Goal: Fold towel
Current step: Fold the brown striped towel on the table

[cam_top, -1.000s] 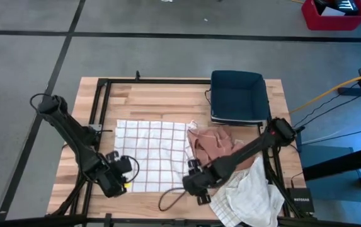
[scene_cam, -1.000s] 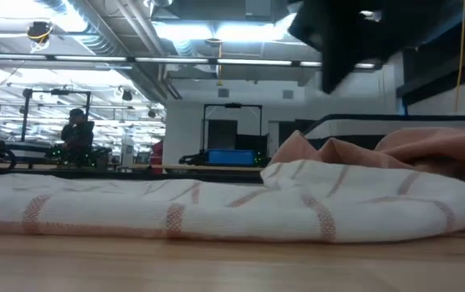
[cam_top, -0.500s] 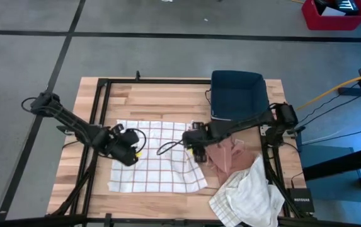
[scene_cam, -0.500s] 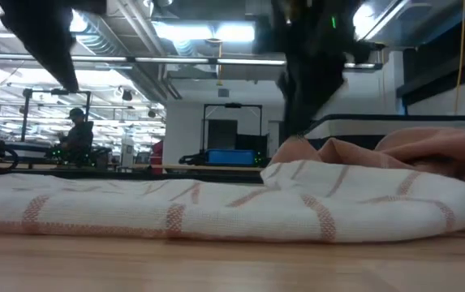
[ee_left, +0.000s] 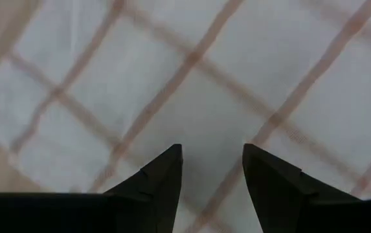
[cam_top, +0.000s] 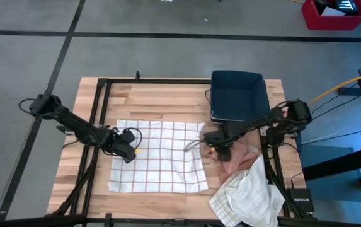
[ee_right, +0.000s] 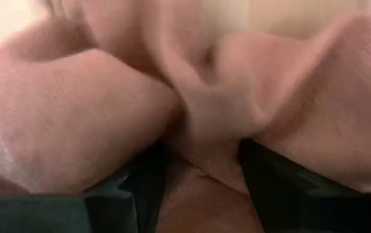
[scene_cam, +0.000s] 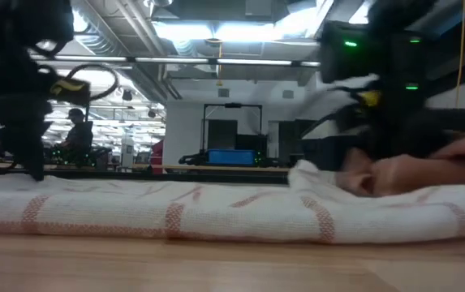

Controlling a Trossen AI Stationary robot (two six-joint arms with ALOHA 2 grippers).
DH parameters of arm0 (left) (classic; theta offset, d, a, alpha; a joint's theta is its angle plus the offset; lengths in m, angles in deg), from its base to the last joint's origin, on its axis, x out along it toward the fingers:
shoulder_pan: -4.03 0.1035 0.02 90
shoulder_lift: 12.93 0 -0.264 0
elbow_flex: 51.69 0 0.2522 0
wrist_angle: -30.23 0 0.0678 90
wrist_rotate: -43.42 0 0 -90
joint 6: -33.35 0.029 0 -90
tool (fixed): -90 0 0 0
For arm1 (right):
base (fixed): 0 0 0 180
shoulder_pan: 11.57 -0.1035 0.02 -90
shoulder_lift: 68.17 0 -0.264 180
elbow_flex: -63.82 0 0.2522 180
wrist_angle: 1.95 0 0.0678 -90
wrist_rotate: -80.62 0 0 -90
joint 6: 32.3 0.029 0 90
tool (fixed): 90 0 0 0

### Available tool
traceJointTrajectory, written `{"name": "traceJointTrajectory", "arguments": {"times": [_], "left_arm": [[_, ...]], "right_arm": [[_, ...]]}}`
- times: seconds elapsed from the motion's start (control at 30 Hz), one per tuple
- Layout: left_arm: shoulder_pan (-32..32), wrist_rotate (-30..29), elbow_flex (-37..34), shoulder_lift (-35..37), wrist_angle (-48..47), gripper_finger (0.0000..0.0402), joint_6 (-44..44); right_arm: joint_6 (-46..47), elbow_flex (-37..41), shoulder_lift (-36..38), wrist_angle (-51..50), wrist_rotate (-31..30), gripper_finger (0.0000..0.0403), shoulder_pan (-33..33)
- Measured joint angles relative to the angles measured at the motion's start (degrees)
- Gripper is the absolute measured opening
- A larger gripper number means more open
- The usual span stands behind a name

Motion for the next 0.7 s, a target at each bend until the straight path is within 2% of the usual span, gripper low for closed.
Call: {"name": "traceJointTrajectory", "arguments": {"times": [0.1, 0.2, 0.33, 0.47, 0.6, 0.7], "left_arm": [[0.0, 1.3, -1.2, 0.0, 0.2, 0.0155, -1.4], [0.2, 1.6, -1.5, 0.0, 0.1, 0.0155, -1.4], [1.7, 0.4, 1.4, 1.4, -3.4, 0.0155, 0.5], [2.3, -4.4, 4.1, 4.6, -3.0, 0.0155, 3.8], [3.2, -7.2, 3.4, 6.8, -1.3, 0.0155, 7.2], [3.7, -7.3, 1.4, 7.1, -0.8, 0.0155, 6.6]], "right_arm": [[3.7, 1.8, 4.7, -4.6, 0.0, 0.02, -1.5], [6.7, 0.2, 10.6, -7.4, -0.5, 0.02, -1.9], [8.0, -4.1, 15.7, -4.3, -2.9, 0.02, -1.9], [3.2, -5.2, 17.4, 13.2, -10.9, 0.02, -1.9], [-4.4, -2.7, 13.7, 32.9, -12.1, 0.02, -1.0], [-5.7, -1.1, 8.6, 38.2, -12.5, 0.02, 0.1]]}}
